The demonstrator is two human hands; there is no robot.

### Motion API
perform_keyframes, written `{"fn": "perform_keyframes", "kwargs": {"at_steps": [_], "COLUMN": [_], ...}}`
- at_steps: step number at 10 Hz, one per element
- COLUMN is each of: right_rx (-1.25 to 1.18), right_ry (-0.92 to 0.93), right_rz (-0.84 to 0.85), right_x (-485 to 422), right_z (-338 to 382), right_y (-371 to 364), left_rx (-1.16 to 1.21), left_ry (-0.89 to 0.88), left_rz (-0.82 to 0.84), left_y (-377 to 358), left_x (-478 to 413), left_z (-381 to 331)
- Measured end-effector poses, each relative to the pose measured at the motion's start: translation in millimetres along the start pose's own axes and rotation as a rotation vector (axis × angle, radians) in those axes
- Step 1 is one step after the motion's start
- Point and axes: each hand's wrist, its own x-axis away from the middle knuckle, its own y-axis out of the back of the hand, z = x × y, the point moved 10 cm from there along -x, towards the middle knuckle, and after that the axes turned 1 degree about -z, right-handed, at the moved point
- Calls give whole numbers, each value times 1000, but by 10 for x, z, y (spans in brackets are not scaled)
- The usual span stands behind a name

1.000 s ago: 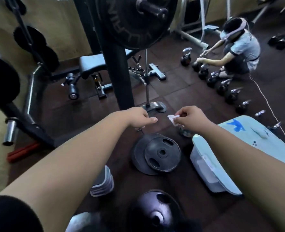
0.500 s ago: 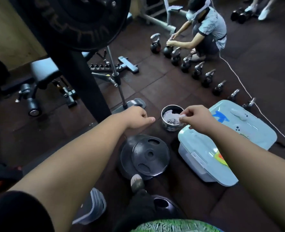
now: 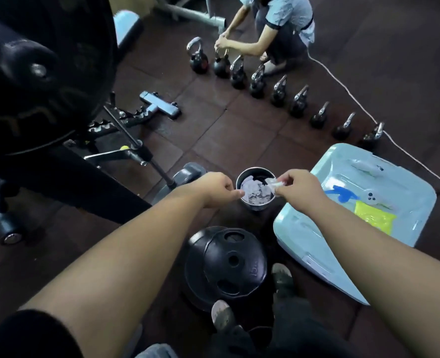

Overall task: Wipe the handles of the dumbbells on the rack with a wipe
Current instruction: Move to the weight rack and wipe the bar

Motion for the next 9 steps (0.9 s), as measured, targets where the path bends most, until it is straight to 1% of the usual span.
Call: {"fn": "perform_keyframes", "kwargs": {"at_steps": [1,2,3,4,6,7,9], "right_rx": [12,49,76,111,91,96,74], "right_ry": [-18,10,14,-19,-55,-48,-83], "right_rz": [15,55,61,83,118,117,141], "right_x": [-360,-871,-1120,-1394,-1682,-1747,-1831], "right_z": [-85,-134,-197,-326,-409,-400,-520], "right_y": [-52,-137,-170,-233,-385,-415,-441], "left_rx": [-6,22,32,30,29,16,1], "left_ry": [28,76,93,103,98,97,81], "left_rz": [5,0,23,52,59,75,57], "left_y": [1,-27,-95,-186,-203,-180,-65], "left_x": [-276,-648,-853,-1101,-1392,-1482,-1639], "left_z": [9,56,68,56,82,82,68]}}
